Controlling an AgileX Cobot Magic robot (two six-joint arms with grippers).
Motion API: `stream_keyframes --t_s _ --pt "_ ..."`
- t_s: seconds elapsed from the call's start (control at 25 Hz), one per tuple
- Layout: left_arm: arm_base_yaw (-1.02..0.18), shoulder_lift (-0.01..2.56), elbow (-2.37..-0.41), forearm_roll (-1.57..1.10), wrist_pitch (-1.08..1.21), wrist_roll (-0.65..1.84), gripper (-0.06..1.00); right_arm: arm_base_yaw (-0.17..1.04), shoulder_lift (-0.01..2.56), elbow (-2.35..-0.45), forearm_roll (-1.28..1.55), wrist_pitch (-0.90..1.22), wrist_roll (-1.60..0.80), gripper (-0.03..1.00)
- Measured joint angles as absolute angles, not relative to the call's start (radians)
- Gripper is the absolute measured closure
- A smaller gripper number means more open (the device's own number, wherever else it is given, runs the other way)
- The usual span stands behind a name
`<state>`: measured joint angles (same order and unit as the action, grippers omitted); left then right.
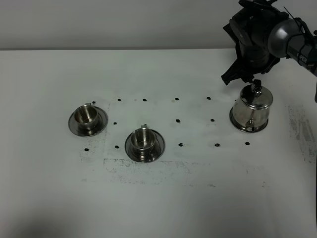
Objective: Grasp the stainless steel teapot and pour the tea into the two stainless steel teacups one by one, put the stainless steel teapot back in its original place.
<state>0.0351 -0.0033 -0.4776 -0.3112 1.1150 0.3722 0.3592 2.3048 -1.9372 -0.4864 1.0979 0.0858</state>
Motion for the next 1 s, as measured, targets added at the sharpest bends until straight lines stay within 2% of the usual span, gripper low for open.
stream_keyframes --t_s 1.0 --pt "0.035 -0.003 -0.478 -0.311 1.115 0.372 0.42 0.290 2.290 -1.937 -0.429 1.193 0.110 0.58"
